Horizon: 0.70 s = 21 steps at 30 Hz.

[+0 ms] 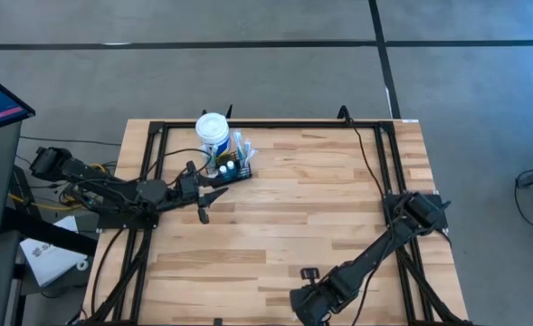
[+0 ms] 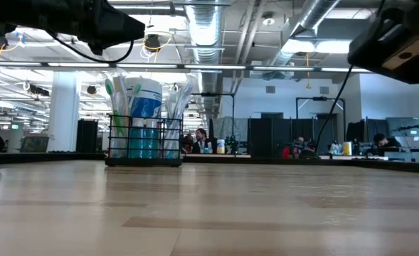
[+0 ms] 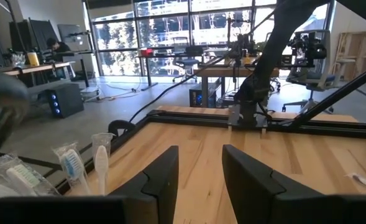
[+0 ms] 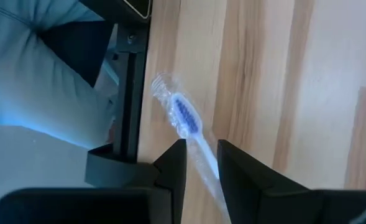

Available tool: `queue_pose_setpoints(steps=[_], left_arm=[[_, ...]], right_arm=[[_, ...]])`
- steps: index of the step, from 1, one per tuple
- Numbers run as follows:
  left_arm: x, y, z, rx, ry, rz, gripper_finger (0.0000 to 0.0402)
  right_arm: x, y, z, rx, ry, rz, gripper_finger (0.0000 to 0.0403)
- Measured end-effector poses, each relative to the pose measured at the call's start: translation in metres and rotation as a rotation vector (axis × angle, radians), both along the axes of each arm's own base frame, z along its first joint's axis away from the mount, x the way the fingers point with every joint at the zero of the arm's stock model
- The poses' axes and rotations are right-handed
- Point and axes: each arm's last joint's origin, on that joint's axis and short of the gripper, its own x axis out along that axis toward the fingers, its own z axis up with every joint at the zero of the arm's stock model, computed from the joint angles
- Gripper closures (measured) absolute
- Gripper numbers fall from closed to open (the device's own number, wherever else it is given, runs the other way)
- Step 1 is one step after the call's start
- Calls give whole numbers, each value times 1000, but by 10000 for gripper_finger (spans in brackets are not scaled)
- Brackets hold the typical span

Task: Pick & Place toothbrushing station
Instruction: Put the purple toothbrush into the wire organizer

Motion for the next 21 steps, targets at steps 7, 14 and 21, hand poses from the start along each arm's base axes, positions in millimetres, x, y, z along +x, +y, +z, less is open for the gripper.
queue_pose_setpoints(steps=[7,14,21], left_arm=[[0,0,-1,3,10,0,285],[0,0,-1,5,14,0,285],[0,0,-2,7,20,0,285]], right_arm=[[-3,3,1,20,14,1,321],[-5,3,-4,15,21,4,321],[-9,0,-11,-3,39,2,321]])
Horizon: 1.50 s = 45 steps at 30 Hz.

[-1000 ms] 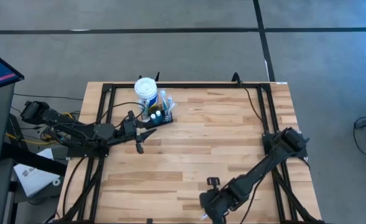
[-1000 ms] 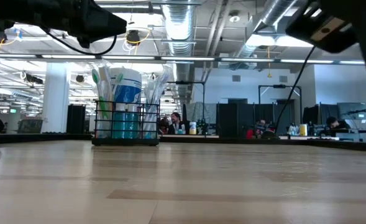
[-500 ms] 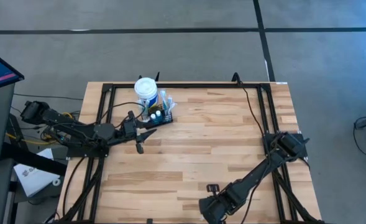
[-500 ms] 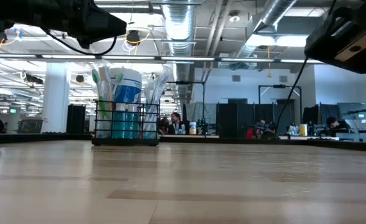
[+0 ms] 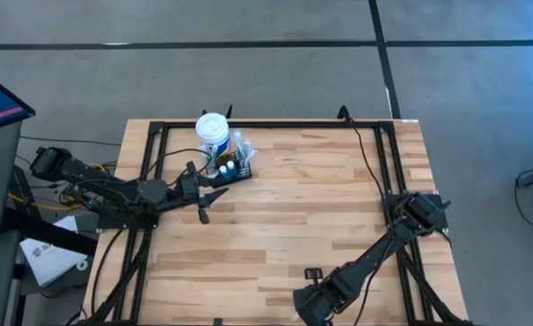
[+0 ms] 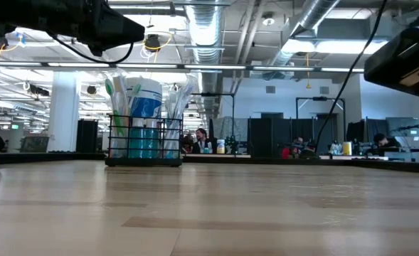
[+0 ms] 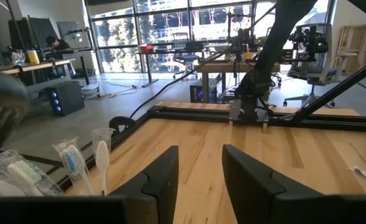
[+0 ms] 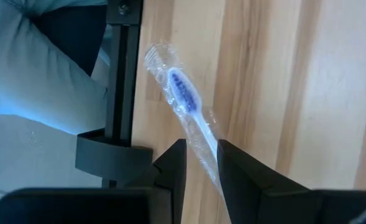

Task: Pick & Place toothbrushing station
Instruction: Put the purple toothbrush into the wire organizer

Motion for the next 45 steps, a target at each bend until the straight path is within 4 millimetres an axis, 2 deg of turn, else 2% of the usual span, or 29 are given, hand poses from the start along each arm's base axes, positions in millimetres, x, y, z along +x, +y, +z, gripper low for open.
queue_pose_setpoints(steps=[9,14,21,27,34,45], left_arm=[[0,0,-1,2,8,0,285],[0,0,-1,3,13,1,285],[0,0,-2,5,18,7,285],[0,0,-2,5,18,6,285],[0,0,-2,5,18,6,285],[0,0,-2,5,18,5,285]], right_arm=[[1,0,-1,-6,-5,-3,321],[4,8,-24,18,40,35,321],[11,8,-40,14,48,44,327],[12,4,-41,0,52,36,391],[17,1,-40,-1,50,38,398],[45,-11,-22,-72,-42,77,402]])
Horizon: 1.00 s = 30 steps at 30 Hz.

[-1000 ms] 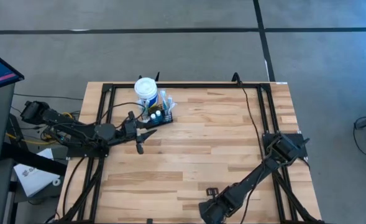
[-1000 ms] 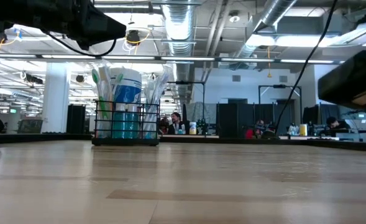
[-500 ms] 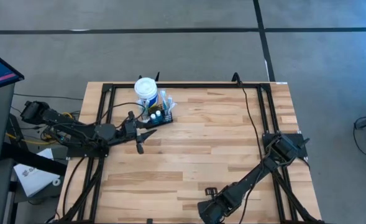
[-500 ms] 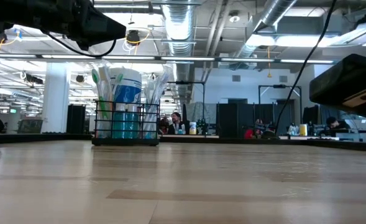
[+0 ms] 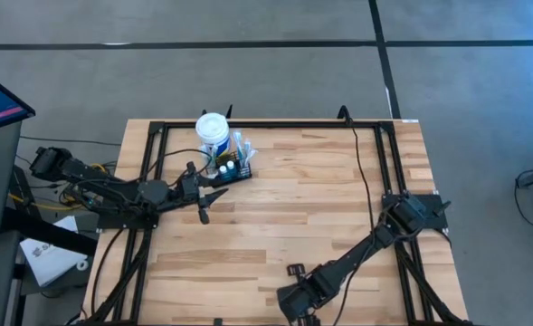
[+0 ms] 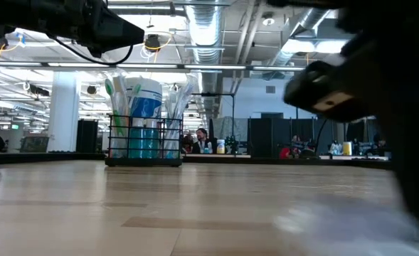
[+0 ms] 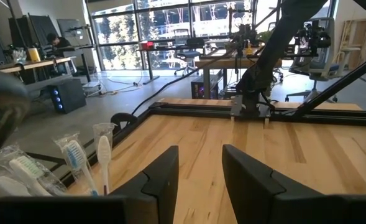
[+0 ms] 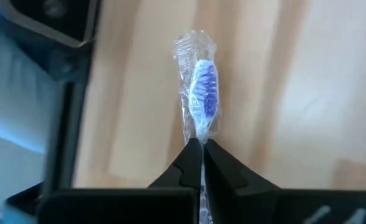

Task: Pick & Place toothbrushing station
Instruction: Put the purple toothbrush into the wire organizer

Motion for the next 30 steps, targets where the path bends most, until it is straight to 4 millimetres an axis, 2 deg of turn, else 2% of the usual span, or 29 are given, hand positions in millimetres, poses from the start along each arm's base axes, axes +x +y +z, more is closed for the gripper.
queue_pose_setpoints(steps=[6,10,21,30], left_arm=[[0,0,0,0,0,0,285],[0,0,0,0,0,-1,285],[0,0,0,0,1,-1,285],[0,0,0,0,2,-1,285]], right_arm=[[13,-15,8,-29,-65,-24,401],[18,-23,23,-57,-136,-10,401],[20,-38,50,-176,-250,-32,402],[24,-60,77,-319,-368,-114,402]])
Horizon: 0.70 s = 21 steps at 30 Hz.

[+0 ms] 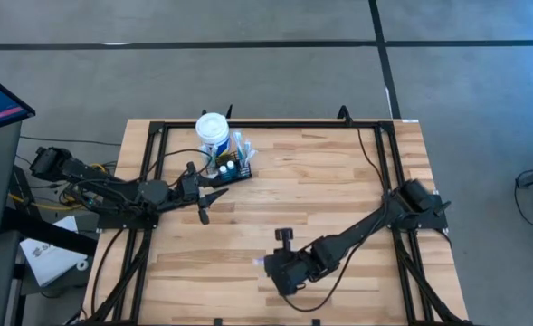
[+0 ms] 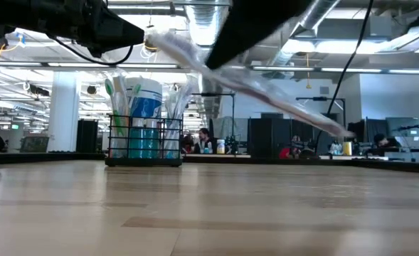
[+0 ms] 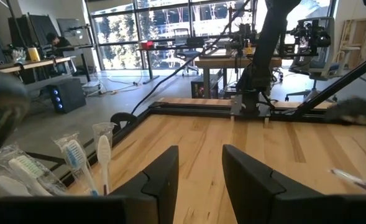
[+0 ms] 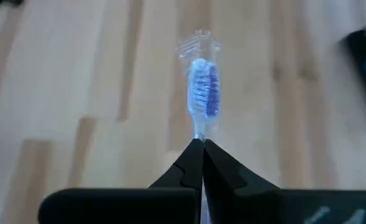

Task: Pick & Place toothbrushing station
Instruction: Put the purple toothbrush into the wire organizer

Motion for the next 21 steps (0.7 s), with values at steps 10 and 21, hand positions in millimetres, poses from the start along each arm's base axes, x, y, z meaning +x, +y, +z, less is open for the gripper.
queue_pose_setpoints(steps=[10,21], left_arm=[[0,0,0,0,0,0,285],[0,0,0,0,1,0,285]], right_arm=[[-2,-20,34,-109,-135,-94,403],[-17,-45,63,-85,-372,-65,403]])
